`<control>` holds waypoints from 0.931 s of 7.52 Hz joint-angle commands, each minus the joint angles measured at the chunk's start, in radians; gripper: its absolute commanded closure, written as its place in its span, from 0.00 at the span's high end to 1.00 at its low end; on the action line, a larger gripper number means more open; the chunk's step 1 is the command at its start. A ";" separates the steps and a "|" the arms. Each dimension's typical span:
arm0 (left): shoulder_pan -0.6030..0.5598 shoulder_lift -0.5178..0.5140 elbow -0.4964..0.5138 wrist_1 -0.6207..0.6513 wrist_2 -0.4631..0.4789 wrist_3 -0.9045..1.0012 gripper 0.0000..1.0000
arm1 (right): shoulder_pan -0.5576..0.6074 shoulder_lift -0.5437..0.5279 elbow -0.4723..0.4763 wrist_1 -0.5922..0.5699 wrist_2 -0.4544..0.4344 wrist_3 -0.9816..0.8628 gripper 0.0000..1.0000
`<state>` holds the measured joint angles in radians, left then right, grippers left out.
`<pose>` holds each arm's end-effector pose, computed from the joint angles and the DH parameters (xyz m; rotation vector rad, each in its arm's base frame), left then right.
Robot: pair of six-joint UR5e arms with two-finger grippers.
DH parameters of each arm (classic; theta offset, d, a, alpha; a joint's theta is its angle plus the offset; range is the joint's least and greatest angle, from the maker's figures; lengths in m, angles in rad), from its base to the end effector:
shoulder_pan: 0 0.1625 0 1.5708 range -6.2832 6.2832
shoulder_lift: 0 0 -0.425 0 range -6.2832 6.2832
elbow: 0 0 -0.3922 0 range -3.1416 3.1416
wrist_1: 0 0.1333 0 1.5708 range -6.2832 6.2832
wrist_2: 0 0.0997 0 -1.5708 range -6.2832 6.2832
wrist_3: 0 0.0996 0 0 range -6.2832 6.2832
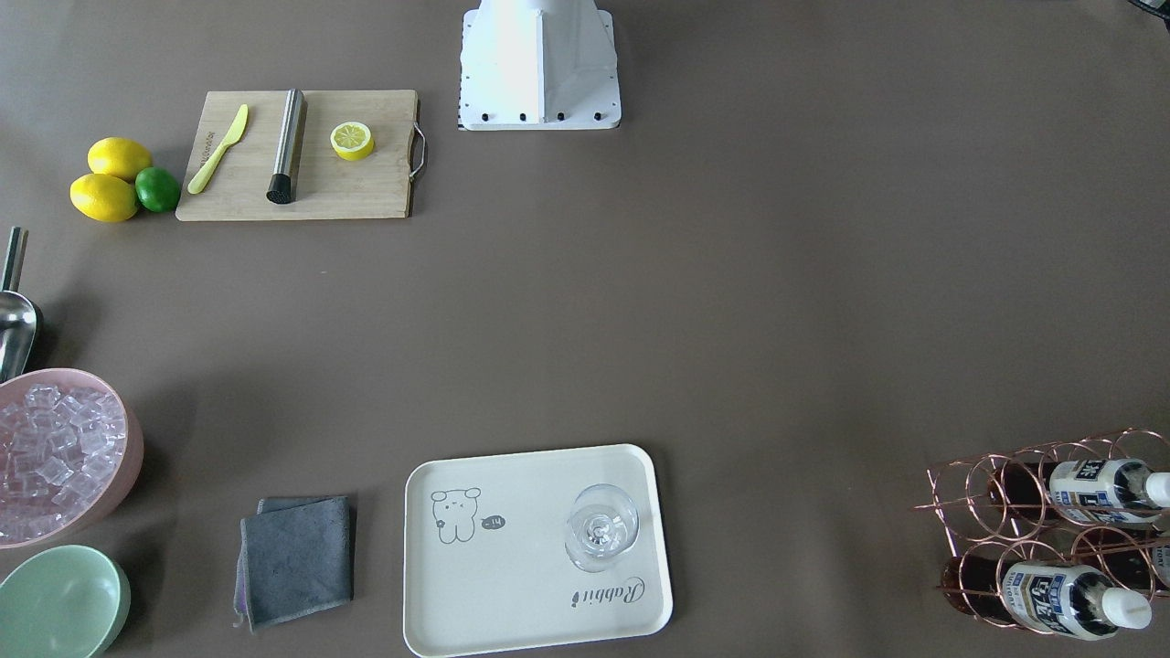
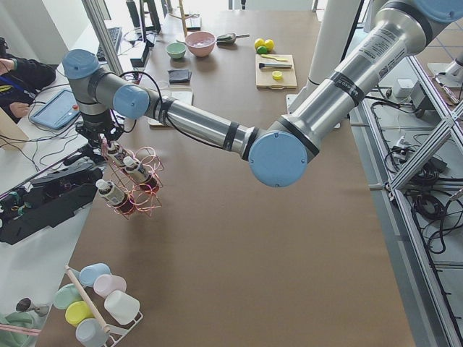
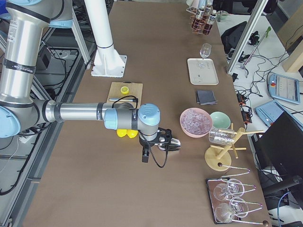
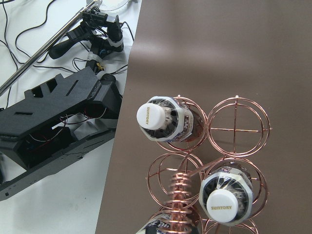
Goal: Take tea from basket to plate
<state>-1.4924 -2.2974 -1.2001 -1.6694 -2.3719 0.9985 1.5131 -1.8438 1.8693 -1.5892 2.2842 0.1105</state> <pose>-0.0013 -0.7724 0.3620 0.7822 0.5477 1.1813 0.0462 -0.3810 0.6364 -0.0532 -0.7115 0.0480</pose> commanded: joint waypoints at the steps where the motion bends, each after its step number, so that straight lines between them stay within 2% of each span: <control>1: -0.046 0.062 -0.114 0.027 -0.009 0.002 0.00 | -0.002 0.000 0.001 0.000 0.001 0.001 1.00; 4: -0.121 0.214 -0.310 0.034 -0.018 -0.001 0.00 | -0.002 0.002 -0.001 0.000 0.001 0.001 1.00; 5: -0.138 0.295 -0.472 0.148 -0.024 -0.001 0.00 | -0.002 0.005 -0.004 0.000 0.001 0.001 1.00; 7: -0.108 0.329 -0.793 0.496 -0.012 -0.010 0.00 | -0.004 0.003 -0.004 0.000 0.001 0.000 1.00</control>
<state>-1.6222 -2.0052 -1.7336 -1.4493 -2.3914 0.9967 1.5100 -1.8401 1.8659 -1.5891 2.2857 0.1119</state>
